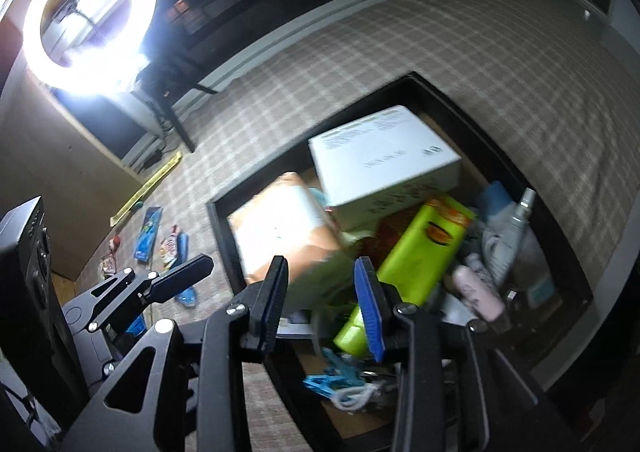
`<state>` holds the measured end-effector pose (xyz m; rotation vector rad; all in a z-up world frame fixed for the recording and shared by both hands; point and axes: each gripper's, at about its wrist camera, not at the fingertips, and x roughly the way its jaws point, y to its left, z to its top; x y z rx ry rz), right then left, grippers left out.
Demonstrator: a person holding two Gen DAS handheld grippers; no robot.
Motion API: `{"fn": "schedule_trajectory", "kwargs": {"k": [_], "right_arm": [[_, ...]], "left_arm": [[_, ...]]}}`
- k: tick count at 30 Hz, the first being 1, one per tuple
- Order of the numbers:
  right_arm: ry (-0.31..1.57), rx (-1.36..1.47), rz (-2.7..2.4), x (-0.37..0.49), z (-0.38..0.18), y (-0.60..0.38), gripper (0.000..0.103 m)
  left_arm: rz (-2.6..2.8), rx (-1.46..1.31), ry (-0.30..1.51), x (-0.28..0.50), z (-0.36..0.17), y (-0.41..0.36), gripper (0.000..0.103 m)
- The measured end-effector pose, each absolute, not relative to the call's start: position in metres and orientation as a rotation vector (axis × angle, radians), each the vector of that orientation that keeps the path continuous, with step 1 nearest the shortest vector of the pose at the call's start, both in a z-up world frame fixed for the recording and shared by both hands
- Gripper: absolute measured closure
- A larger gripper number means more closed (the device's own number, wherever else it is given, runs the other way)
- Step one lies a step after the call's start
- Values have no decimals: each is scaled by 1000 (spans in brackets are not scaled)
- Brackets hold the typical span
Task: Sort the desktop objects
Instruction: 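Carry both items over the black bin and open both tools, then grasp the blue mascot pin card with the left tool while the right grasps the Coffee-mate sachet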
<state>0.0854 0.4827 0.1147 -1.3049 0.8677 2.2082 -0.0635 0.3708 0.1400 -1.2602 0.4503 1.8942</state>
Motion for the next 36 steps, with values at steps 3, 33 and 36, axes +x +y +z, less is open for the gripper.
{"fn": "schedule_trajectory", "kwargs": {"k": [3,33,36], "right_arm": [[837,-1337,2248,64,117,468,68],[658,-1900,2320,-168,15,331,50],[623,-1920,2307,-177,6,327,50]], "left_arm": [[1939,-1289,434,-84,137,348,55],[2130,-1700,435,-277,25,192,36],[2140,-1709,465,-282,16,193,33]]}}
